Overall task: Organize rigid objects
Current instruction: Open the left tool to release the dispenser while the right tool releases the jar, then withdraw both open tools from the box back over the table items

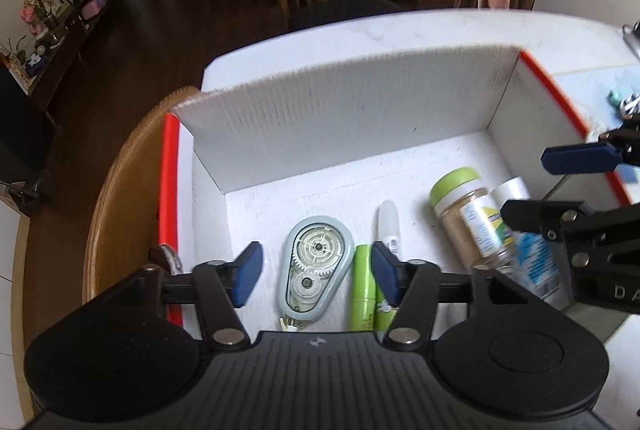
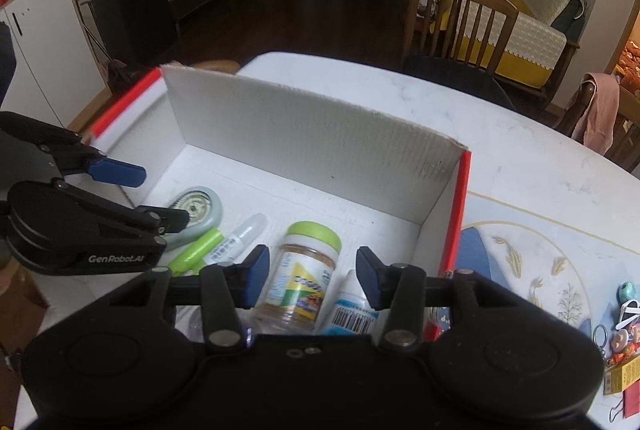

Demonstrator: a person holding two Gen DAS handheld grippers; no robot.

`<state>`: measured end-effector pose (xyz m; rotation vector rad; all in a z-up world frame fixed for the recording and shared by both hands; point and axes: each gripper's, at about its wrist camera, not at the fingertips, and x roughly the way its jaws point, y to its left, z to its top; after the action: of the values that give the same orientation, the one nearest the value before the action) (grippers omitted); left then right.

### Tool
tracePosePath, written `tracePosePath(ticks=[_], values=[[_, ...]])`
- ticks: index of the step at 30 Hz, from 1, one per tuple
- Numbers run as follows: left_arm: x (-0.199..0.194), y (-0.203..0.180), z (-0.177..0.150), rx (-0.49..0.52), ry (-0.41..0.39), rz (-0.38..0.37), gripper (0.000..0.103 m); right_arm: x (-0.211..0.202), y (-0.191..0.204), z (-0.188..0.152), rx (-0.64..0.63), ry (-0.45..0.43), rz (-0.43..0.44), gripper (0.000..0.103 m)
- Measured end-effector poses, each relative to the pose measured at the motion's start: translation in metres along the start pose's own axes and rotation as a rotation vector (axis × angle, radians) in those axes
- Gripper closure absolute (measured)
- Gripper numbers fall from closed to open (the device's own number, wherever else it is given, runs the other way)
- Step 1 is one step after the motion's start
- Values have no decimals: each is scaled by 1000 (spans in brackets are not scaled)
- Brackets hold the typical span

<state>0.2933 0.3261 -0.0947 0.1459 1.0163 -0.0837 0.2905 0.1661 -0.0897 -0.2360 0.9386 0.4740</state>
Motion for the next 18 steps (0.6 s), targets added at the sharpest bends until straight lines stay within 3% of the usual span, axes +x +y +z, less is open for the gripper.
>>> tracePosePath(ticks=[10,14,18], values=[[-42,-6,-12,-29,-78,-24,40,-44,3,-9,-1,-59,32,46],[-58,-8,-18,-42,-109,-36,29,-59,5,-14,-1,-79,47,40],[-72,-11,-24,-53,-130,-44,29,-73,5,-19,3,-93,65,37]])
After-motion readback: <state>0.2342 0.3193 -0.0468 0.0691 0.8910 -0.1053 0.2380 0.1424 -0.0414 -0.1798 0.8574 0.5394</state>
